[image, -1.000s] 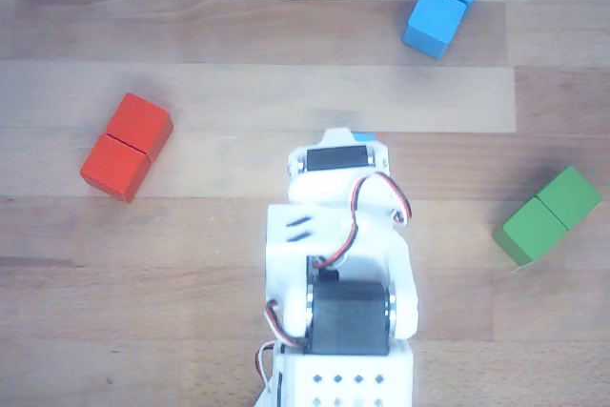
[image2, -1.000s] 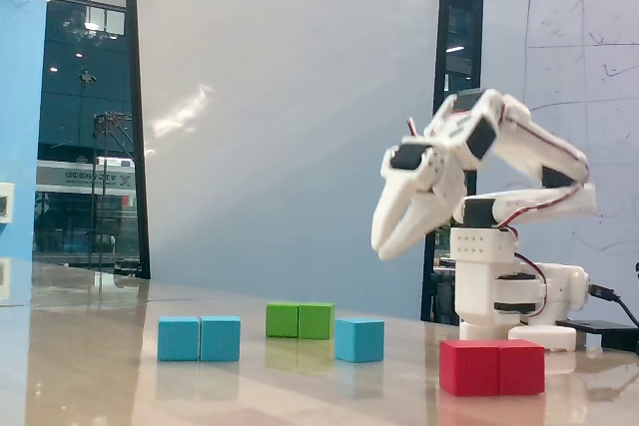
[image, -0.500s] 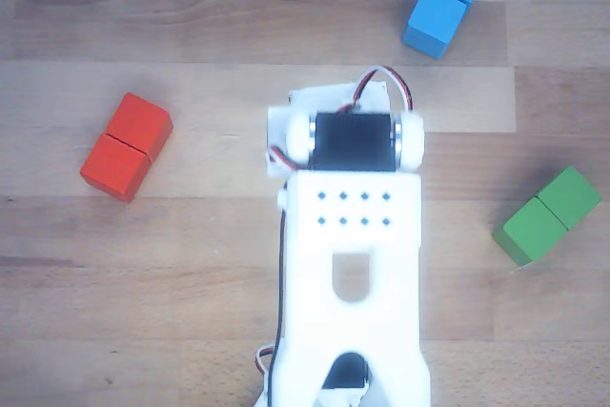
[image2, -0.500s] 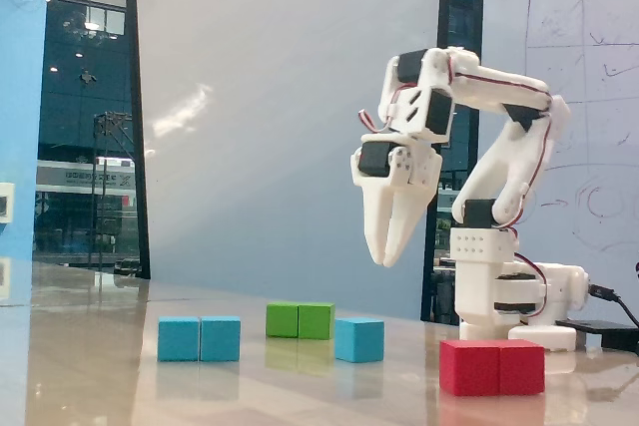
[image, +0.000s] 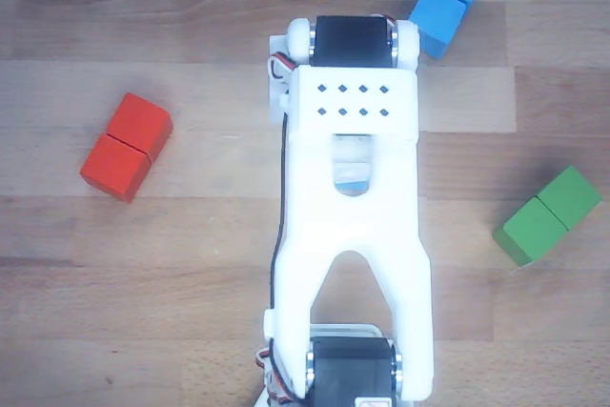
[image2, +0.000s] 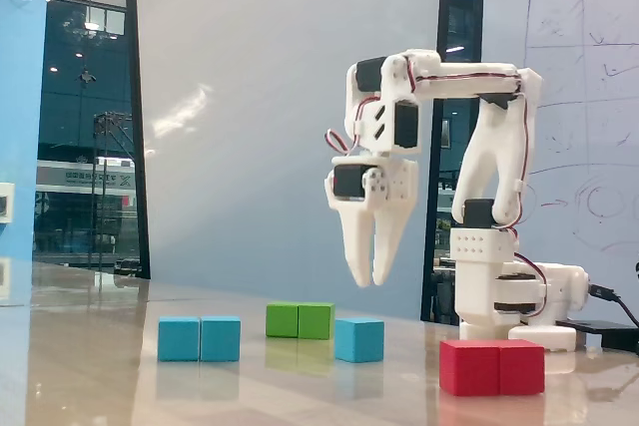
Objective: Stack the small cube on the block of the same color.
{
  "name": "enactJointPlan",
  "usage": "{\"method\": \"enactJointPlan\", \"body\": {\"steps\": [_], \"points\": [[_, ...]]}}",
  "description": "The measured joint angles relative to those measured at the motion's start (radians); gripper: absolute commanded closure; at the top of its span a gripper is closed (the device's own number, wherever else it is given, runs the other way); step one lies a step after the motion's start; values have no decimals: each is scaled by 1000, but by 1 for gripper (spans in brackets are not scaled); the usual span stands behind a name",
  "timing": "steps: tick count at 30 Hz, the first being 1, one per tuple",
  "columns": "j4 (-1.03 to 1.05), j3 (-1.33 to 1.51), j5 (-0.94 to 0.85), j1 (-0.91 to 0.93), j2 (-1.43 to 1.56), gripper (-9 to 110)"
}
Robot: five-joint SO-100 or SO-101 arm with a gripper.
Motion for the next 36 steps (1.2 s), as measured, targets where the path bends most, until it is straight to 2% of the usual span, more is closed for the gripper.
{"method": "enactJointPlan", "body": {"steps": [5, 36], "points": [[-34, 0, 37, 17, -8, 69], [-229, 221, 84, 55, 2, 69]]}}
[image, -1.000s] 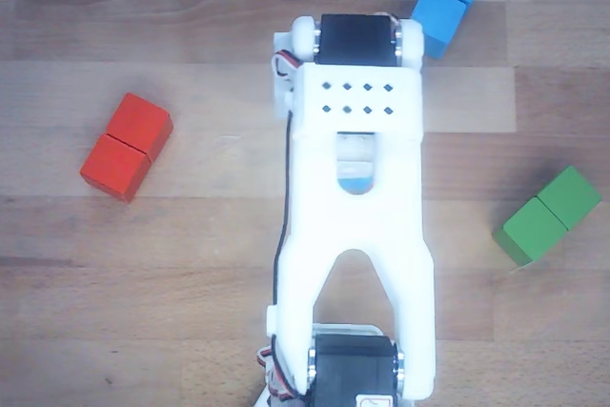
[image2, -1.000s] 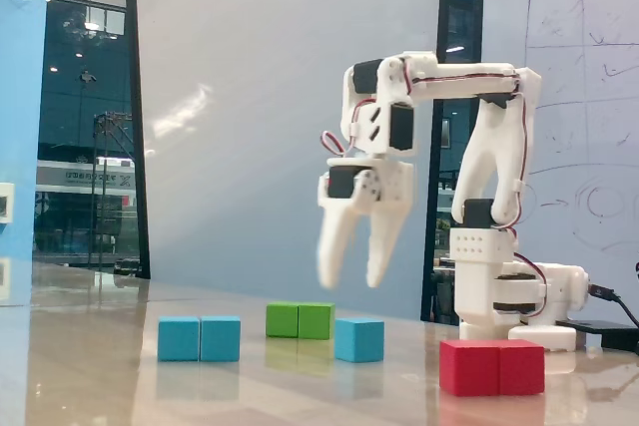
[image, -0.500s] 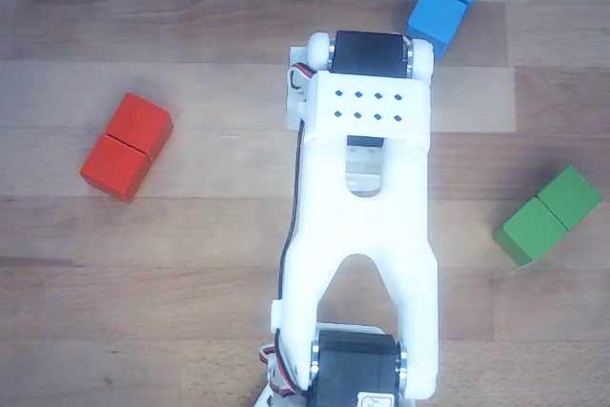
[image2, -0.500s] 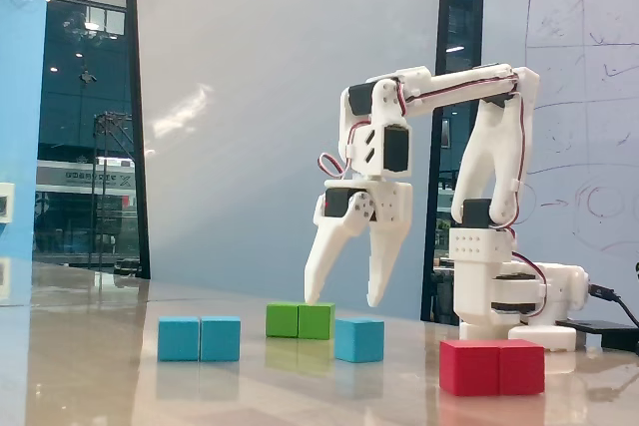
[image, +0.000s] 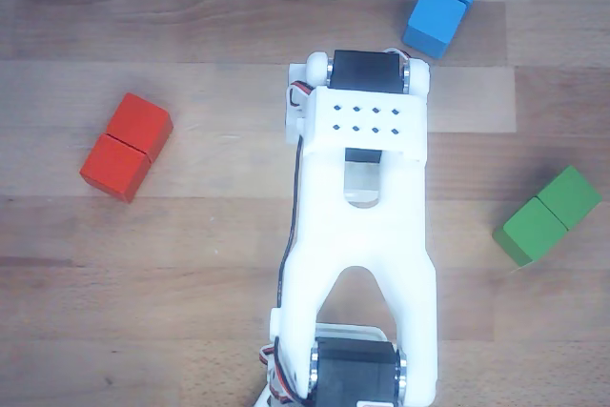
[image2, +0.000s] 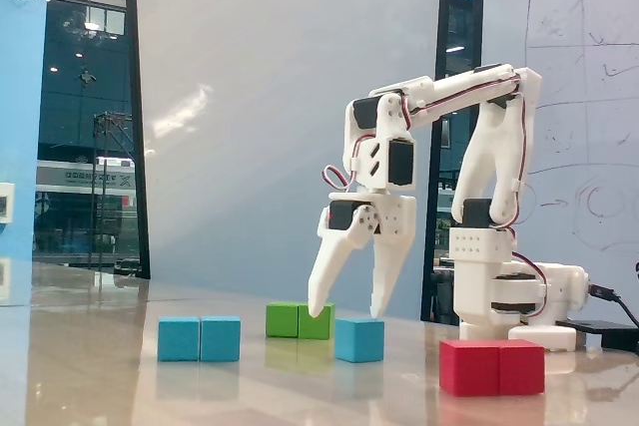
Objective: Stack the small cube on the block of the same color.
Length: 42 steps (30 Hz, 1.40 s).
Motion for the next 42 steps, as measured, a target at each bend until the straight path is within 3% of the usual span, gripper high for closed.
{"method": "enactJointPlan", "body": {"steps": [26, 42], "points": [[0, 31, 0, 0, 101, 69], [0, 43, 0, 0, 11, 69]]}}
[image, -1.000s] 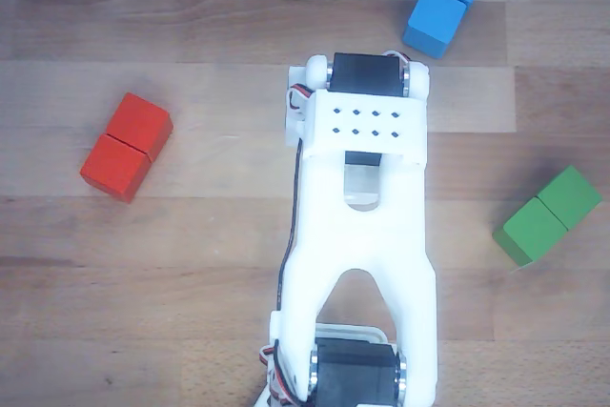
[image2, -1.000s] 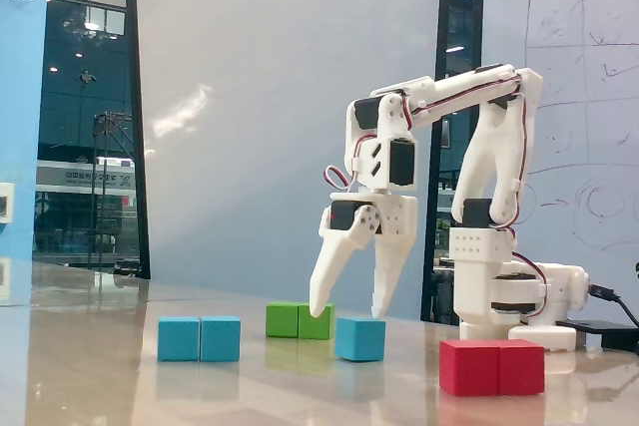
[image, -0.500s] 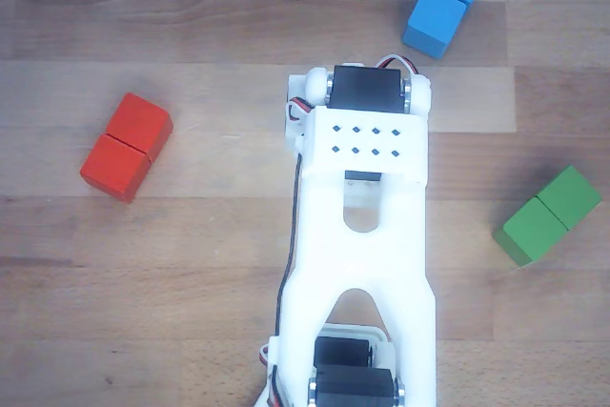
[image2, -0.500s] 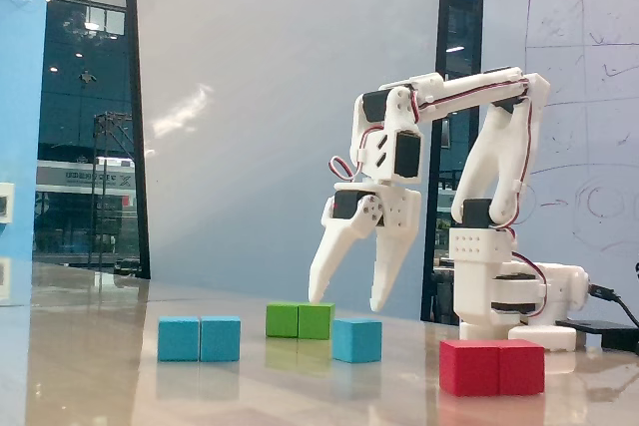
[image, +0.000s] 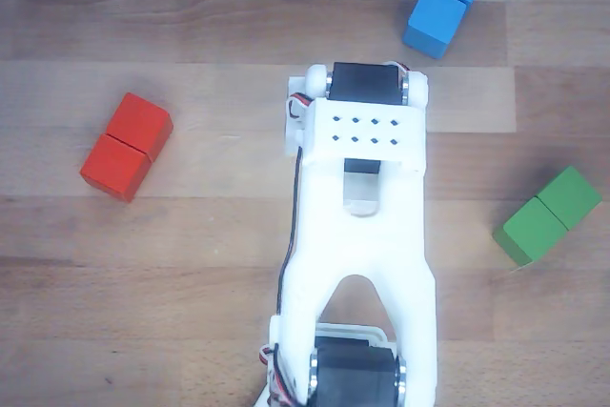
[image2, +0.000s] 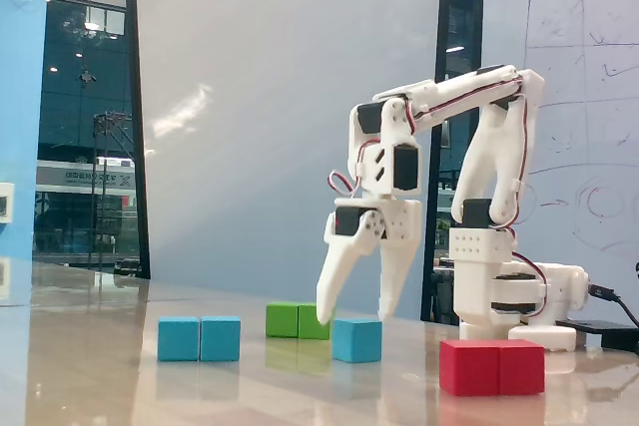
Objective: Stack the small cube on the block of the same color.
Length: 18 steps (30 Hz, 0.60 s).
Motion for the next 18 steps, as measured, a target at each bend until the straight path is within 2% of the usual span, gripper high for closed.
{"method": "enactJointPlan", "body": {"steps": [10, 18], "points": [[-84, 0, 0, 0, -118, 72], [-120, 0, 0, 0, -144, 92]]}}
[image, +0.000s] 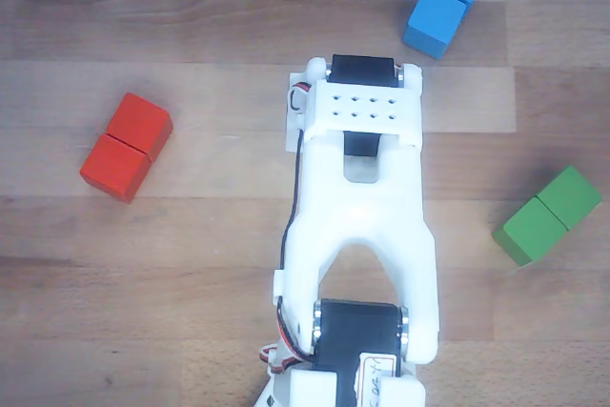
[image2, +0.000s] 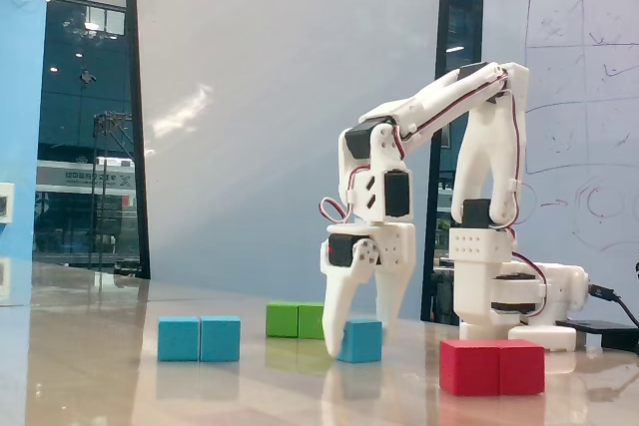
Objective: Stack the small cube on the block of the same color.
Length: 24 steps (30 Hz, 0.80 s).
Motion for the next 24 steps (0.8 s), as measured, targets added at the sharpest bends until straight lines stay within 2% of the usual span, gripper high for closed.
{"method": "enactJointPlan", "body": {"steps": [16, 24], "points": [[-17, -57, 2, 0, 0, 95], [160, -290, -20, 23, 67, 95]]}}
